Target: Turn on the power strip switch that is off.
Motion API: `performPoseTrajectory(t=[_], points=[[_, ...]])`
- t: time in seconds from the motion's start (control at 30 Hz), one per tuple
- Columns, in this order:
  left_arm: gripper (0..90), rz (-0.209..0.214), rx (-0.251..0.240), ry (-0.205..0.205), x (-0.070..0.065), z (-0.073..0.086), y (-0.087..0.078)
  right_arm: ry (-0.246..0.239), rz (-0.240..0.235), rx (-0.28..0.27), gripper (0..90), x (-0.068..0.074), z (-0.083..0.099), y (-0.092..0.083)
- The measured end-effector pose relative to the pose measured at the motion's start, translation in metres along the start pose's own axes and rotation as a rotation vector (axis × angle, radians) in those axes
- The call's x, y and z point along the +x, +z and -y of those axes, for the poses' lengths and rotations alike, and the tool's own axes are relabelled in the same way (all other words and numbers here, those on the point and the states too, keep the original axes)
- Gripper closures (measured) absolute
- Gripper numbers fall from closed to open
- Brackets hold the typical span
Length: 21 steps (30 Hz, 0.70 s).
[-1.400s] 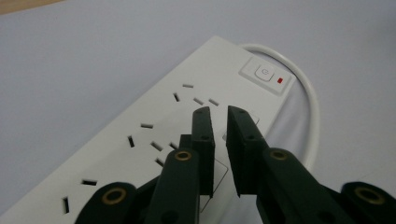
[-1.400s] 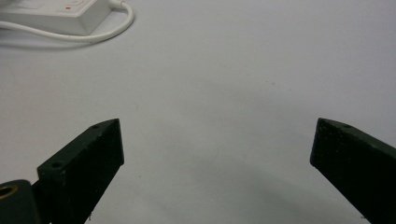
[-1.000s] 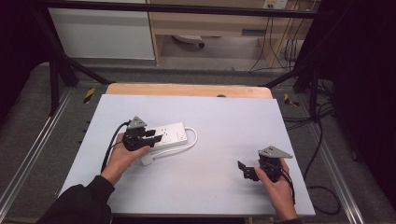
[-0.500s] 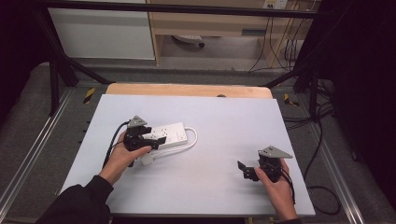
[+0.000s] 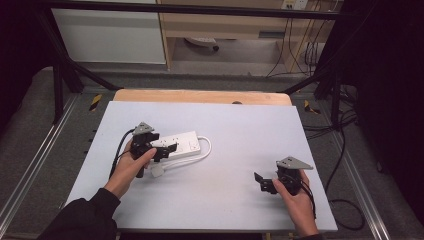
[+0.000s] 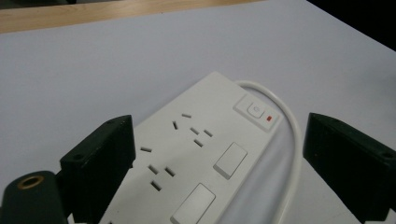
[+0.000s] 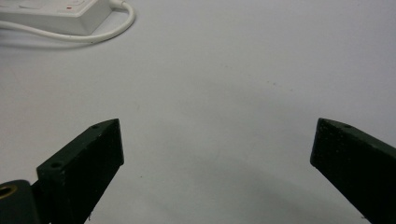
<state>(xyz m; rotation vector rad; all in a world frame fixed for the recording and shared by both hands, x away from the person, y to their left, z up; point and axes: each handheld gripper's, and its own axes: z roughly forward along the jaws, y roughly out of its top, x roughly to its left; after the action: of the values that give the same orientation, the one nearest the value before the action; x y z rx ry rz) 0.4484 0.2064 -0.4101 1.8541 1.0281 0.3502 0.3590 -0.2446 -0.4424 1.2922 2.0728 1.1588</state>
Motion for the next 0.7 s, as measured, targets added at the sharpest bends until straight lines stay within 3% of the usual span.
performPoseTrajectory(t=[0.7], points=[[7.2,0.031,-0.042,0.018,-0.005,-0.01,-0.026,0.0,-0.008,-0.002,2.6,0.0,0.0,0.0]])
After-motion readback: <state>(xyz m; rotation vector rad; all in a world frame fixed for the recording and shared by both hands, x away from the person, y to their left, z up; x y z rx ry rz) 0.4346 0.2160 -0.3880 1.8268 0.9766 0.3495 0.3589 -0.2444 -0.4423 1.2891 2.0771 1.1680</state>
